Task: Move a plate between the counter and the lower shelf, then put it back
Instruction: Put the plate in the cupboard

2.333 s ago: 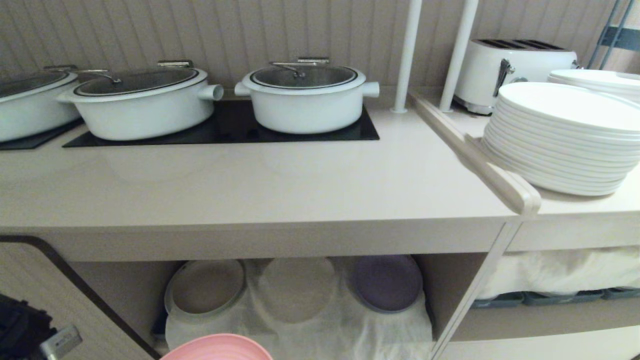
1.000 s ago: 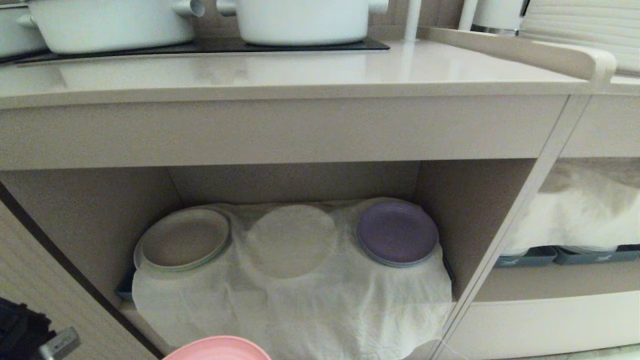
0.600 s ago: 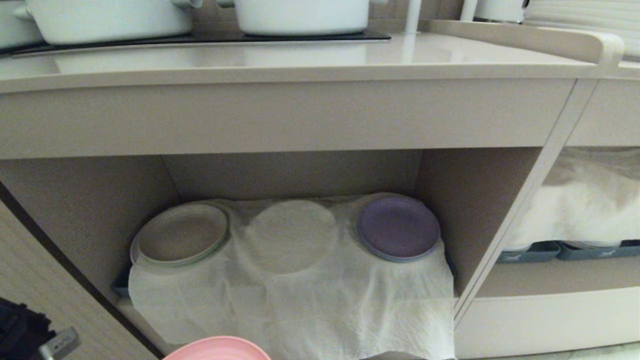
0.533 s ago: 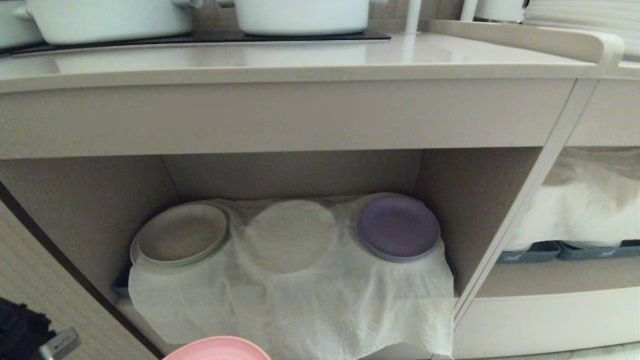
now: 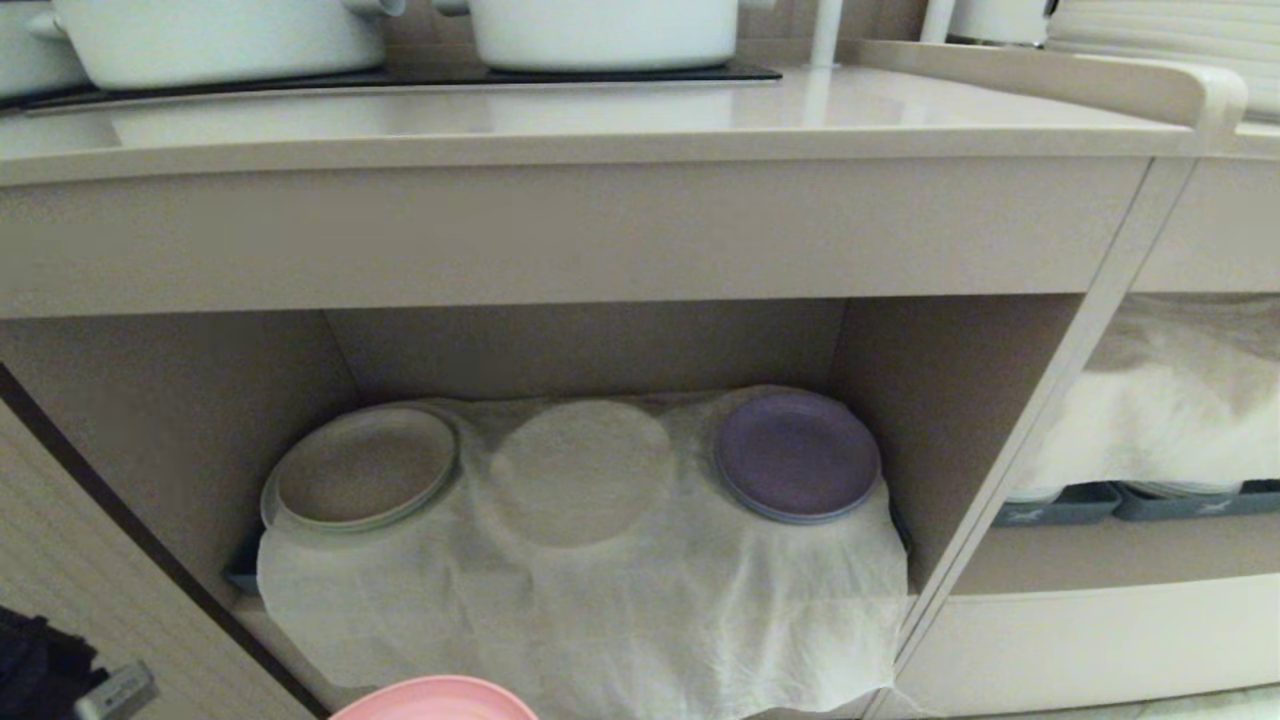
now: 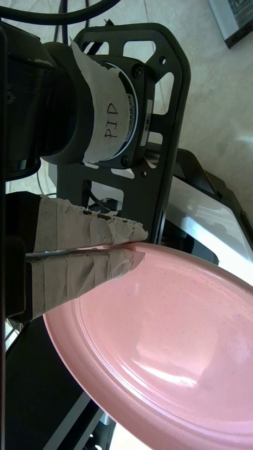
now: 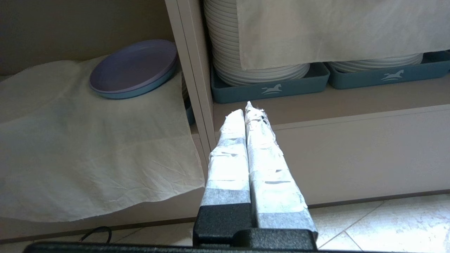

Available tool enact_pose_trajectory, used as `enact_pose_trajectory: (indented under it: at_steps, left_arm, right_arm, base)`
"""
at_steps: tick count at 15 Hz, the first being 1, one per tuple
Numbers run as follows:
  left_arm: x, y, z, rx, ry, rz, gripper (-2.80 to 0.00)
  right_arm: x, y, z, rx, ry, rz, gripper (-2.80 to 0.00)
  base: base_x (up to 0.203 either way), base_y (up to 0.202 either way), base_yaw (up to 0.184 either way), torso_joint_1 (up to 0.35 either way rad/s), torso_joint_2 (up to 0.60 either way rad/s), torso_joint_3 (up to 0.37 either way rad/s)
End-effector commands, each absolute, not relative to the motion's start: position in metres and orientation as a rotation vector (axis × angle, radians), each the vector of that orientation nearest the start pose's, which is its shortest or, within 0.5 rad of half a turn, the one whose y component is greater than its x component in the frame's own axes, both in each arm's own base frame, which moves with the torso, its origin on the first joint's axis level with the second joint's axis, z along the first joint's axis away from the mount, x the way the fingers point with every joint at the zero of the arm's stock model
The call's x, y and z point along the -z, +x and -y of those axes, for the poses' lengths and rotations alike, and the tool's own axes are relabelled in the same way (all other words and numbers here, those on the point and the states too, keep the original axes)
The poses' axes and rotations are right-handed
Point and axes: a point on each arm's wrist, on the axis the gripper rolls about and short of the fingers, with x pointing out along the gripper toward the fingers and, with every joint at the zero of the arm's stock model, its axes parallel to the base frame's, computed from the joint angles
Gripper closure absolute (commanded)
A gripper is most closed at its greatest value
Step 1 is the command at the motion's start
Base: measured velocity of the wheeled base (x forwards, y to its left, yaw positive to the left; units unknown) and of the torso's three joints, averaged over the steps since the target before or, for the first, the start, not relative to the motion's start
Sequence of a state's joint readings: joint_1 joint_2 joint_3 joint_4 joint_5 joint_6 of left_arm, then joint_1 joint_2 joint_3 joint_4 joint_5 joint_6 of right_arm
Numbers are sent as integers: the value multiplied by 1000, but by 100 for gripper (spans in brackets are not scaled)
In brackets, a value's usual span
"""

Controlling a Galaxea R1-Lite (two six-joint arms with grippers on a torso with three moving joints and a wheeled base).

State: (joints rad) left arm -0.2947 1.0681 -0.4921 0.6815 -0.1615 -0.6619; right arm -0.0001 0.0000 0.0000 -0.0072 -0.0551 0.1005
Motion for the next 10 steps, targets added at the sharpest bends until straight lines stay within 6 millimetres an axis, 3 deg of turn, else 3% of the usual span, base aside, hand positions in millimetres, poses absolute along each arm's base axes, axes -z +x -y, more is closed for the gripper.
enact_pose_trajectory:
  at_steps: [1, 5, 10]
  left_arm:
    - [-134, 69, 25, -41, -481, -1340, 0]
    - [-134, 70, 25, -43, -487, -1336, 0]
    - [-131, 85, 30, -40, -560, -1251, 0]
  right_arm:
    - [-76, -23, 1, 55, 101, 10, 0]
    - [-76, -23, 1, 55, 101, 10, 0]
    - [-76, -23, 1, 55, 101, 10, 0]
  base:
    - [0, 0, 0, 0, 0, 0]
    - [0, 0, 0, 0, 0, 0]
    - [0, 0, 0, 0, 0, 0]
